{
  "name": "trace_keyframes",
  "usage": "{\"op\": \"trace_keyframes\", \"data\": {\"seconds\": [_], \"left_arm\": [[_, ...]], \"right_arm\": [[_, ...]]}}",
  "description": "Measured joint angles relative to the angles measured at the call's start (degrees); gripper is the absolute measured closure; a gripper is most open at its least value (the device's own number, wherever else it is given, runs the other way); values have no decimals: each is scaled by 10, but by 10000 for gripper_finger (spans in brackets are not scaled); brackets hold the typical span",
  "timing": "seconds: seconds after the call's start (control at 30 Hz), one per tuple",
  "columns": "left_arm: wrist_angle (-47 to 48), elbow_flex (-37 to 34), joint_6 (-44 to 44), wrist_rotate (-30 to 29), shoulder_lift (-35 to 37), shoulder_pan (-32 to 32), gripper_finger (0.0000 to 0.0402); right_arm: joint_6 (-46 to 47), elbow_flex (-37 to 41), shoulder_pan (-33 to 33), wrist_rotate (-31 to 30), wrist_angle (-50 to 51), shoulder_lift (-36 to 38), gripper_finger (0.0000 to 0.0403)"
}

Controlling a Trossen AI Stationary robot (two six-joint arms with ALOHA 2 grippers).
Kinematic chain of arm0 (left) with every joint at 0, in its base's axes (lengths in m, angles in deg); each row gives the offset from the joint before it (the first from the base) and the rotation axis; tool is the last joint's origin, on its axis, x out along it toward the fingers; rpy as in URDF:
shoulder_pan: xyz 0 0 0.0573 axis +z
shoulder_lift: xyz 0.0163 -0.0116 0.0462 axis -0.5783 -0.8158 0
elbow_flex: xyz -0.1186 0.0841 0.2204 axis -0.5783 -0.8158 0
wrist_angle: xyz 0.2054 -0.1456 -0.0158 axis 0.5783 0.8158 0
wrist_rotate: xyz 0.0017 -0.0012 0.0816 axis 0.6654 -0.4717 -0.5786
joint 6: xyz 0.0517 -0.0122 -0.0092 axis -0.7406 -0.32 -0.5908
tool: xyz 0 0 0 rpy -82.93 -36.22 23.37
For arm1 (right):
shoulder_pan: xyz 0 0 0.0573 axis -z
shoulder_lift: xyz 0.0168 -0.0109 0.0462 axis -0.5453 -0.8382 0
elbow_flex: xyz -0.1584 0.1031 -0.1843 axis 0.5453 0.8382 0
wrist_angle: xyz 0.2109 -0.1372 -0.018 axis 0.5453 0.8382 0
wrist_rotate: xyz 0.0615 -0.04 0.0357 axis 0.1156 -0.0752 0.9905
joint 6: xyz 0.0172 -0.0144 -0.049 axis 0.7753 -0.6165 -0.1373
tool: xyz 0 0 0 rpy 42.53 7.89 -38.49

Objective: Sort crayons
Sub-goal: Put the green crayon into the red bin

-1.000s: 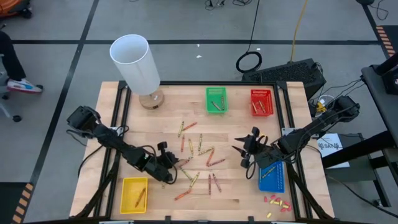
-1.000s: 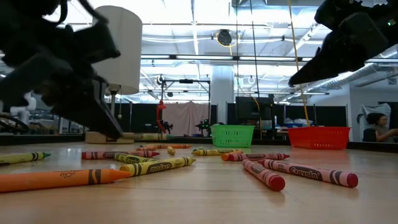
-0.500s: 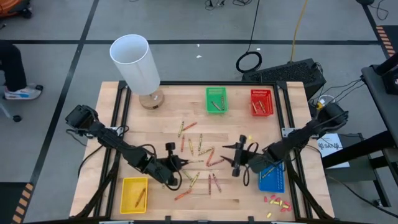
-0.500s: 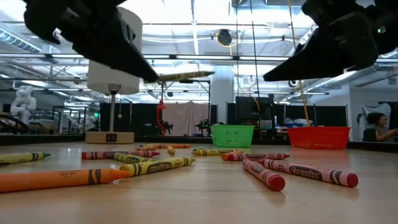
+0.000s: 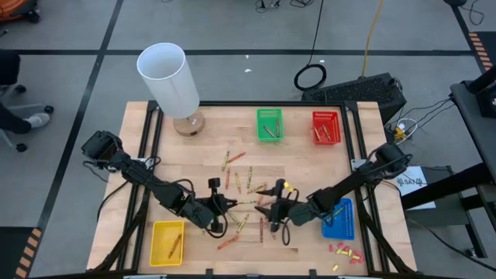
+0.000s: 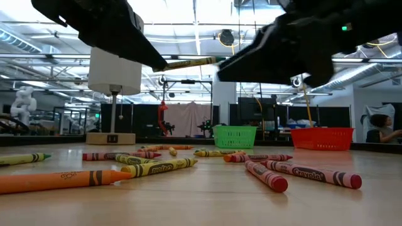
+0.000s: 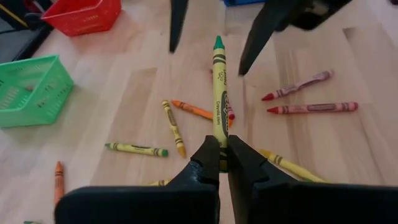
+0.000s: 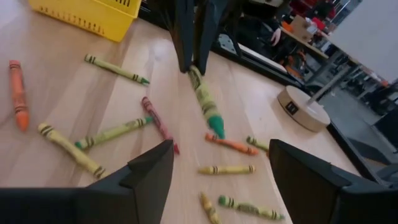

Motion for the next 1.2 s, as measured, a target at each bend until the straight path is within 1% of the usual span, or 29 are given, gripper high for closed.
{"op": "trace_keyframes", "data": {"seconds": [0.1,0.23,0.33,0.4,0.63,0.77,1.07,1.2], "left_arm": [[-10,0,0,24,0,0,395],[-18,0,0,31,0,0,395],[-19,0,0,31,0,0,395],[-19,0,0,33,0,0,395],[-24,0,0,35,0,0,395],[-24,0,0,35,0,0,395],[-24,0,0,35,0,0,395],[-24,0,0,35,0,0,395]], "right_arm": [[-15,-25,3,0,-2,-22,159],[-29,-46,5,3,-4,-39,166],[-37,-55,5,31,-4,-45,174],[-37,-58,6,45,-5,-46,182],[-37,-58,6,49,-9,-46,221],[-30,-58,6,63,-4,-46,238],[13,-58,20,63,22,-45,233],[27,-58,26,67,30,-45,237]]}}
